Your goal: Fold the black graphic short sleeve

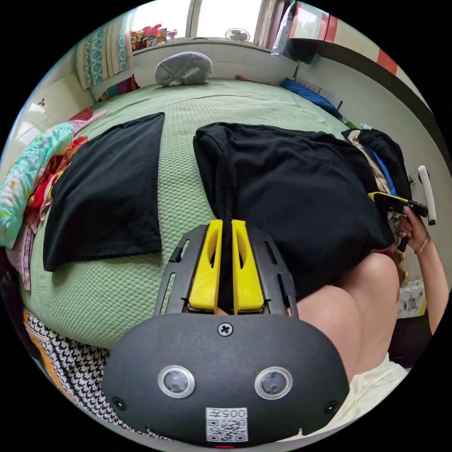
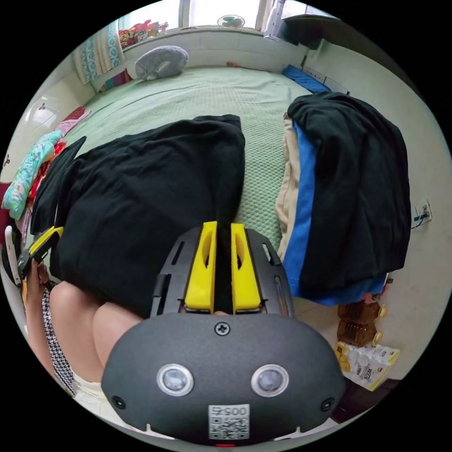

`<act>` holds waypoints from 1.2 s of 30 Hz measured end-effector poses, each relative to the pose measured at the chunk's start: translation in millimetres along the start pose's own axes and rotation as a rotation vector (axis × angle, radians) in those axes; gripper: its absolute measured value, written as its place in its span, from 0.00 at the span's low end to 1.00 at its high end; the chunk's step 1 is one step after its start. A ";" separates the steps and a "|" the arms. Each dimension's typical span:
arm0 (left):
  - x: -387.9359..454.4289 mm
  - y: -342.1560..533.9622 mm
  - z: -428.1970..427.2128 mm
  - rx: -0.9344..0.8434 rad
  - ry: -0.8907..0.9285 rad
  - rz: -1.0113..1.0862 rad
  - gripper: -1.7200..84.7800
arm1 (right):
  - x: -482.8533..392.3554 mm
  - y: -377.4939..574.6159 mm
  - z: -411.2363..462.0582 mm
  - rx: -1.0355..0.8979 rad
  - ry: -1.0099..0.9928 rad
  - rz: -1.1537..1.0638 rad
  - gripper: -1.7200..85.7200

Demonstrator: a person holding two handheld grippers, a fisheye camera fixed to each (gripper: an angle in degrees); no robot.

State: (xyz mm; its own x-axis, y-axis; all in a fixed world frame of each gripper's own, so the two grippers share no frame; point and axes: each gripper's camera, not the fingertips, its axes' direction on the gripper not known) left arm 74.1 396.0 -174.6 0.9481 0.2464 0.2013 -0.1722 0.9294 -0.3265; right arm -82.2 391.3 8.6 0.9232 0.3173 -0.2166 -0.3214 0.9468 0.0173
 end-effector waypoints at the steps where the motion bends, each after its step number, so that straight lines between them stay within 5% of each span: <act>1: -1.8 4.0 -1.8 -0.003 0.021 -0.012 0.08 | -2.9 -0.4 0.3 -0.002 0.002 0.001 0.03; 21: 33.8 51.4 -26.4 0.023 -0.039 -0.018 0.07 | -36.6 -34.5 8.8 0.012 -0.012 0.077 0.02; 36: 72.1 15.2 -49.4 0.041 -0.030 0.069 0.11 | -72.9 -213.8 19.7 0.000 0.145 0.141 0.01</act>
State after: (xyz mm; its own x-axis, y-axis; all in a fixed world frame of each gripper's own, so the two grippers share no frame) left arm 153.0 414.3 -210.6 0.9250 0.3181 0.2076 -0.2484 0.9200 -0.3031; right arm -76.7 166.8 39.9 0.8293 0.4354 -0.3503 -0.4452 0.8936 0.0569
